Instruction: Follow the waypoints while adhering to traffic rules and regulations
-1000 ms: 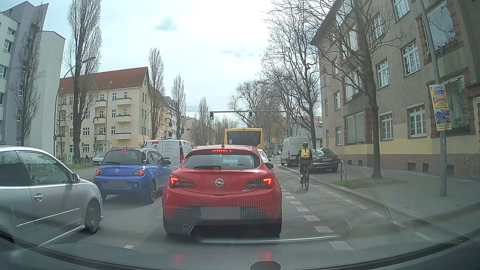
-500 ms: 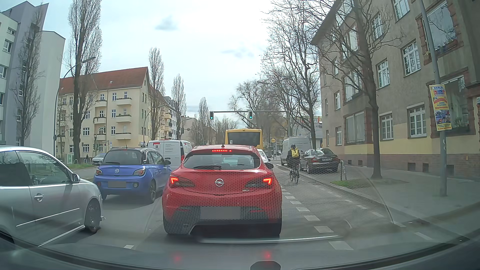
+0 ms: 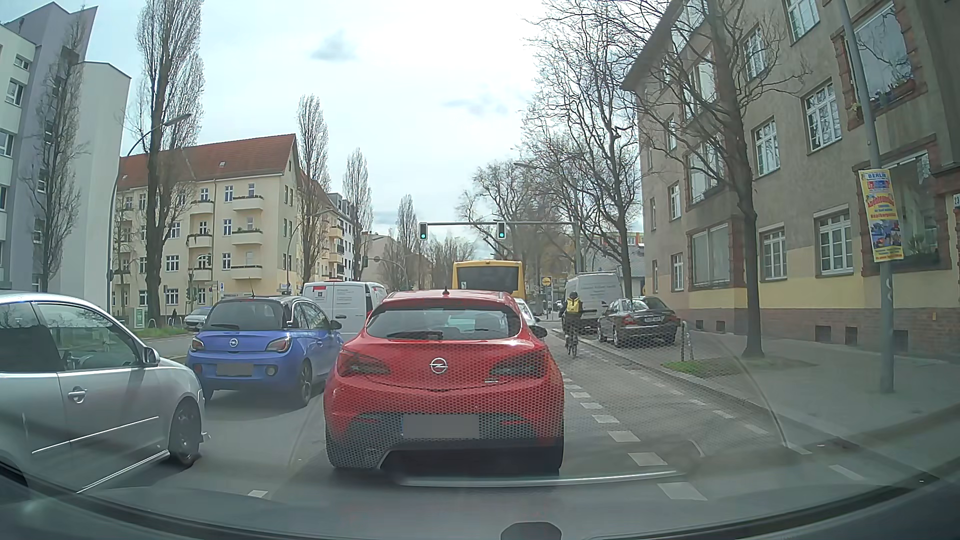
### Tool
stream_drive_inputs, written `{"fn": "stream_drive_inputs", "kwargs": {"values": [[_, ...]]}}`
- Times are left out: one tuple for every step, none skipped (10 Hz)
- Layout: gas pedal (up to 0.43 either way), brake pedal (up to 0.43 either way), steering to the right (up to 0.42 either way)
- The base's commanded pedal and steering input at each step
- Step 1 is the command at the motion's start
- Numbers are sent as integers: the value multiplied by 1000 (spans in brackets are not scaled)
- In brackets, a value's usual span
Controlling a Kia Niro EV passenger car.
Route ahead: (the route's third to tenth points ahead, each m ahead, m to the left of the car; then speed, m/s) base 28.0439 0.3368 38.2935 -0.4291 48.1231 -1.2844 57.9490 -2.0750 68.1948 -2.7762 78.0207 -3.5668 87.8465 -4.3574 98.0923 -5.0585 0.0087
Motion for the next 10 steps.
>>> {"fn": "stream_drive_inputs", "kwargs": {"values": [[0,79,-13],[0,79,-13],[0,79,-14],[0,73,-12],[0,61,-8],[0,55,-5],[0,37,-4],[0,6,-4],[0,0,-5],[0,0,-4]]}}
